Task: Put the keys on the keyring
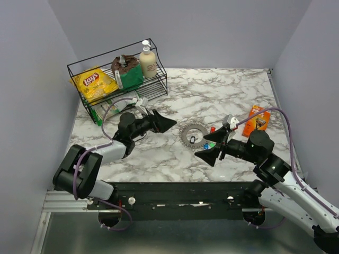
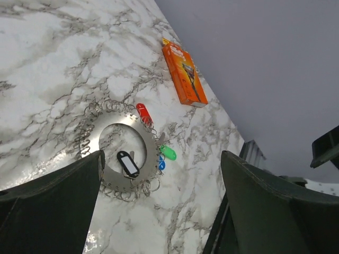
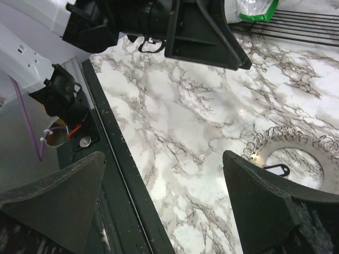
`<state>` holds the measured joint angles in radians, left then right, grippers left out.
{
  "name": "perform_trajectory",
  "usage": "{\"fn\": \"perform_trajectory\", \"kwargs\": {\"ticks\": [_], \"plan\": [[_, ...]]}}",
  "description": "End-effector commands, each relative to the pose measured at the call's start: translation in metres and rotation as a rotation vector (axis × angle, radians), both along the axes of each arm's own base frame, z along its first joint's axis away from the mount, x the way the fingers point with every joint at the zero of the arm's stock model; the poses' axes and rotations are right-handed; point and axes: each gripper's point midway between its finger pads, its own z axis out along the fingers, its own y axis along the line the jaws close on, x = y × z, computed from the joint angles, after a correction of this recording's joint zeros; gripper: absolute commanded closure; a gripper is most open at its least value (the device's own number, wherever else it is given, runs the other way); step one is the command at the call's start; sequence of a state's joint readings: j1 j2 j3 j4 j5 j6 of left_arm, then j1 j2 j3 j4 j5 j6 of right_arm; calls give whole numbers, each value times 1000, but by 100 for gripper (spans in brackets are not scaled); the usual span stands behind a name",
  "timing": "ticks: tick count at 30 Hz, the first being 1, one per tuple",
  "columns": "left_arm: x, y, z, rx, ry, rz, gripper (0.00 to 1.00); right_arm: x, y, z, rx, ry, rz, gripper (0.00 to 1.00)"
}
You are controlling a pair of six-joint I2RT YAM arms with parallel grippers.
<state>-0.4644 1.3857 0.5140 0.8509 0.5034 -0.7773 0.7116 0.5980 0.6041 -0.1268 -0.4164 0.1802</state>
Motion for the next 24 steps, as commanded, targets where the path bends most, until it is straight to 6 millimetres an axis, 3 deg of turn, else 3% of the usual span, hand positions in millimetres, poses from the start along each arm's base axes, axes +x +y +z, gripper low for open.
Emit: {"fn": "perform_trajectory", "kwargs": {"ticks": [1,4,5,6,7,8,9,11,13,14,16,24], "plan": [[-6,19,9,-167,93,-48,1,4,-1,10,17,-15,-27,0],[-1,36,18,-157,31,22,1,6,-2,8,13,-11,-38,0],[2,41,-1,-78,77,54,1,6,-2,8,13,-11,-36,0],[9,48,16,-51,22,108,1,6,-2,8,10,-9,-38,0],[12,53,15,-11,14,146,1,7,-1,8,9,-8,-38,0],[11,59,2,49,67,172,1,7,-1,8,10,-8,-36,0],[17,70,19,93,-13,235,1,7,0,7,7,-4,-35,0],[16,85,10,194,9,301,1,9,1,4,-3,2,-34,0],[19,104,28,250,-71,391,1,10,2,2,-9,6,-34,0],[17,111,24,283,-54,422,1,11,3,1,-11,9,-33,0],[14,128,39,286,-101,510,1,13,4,0,-18,17,-34,0],[-8,161,61,235,-218,664,1,17,8,2,-18,17,-34,0]]}}
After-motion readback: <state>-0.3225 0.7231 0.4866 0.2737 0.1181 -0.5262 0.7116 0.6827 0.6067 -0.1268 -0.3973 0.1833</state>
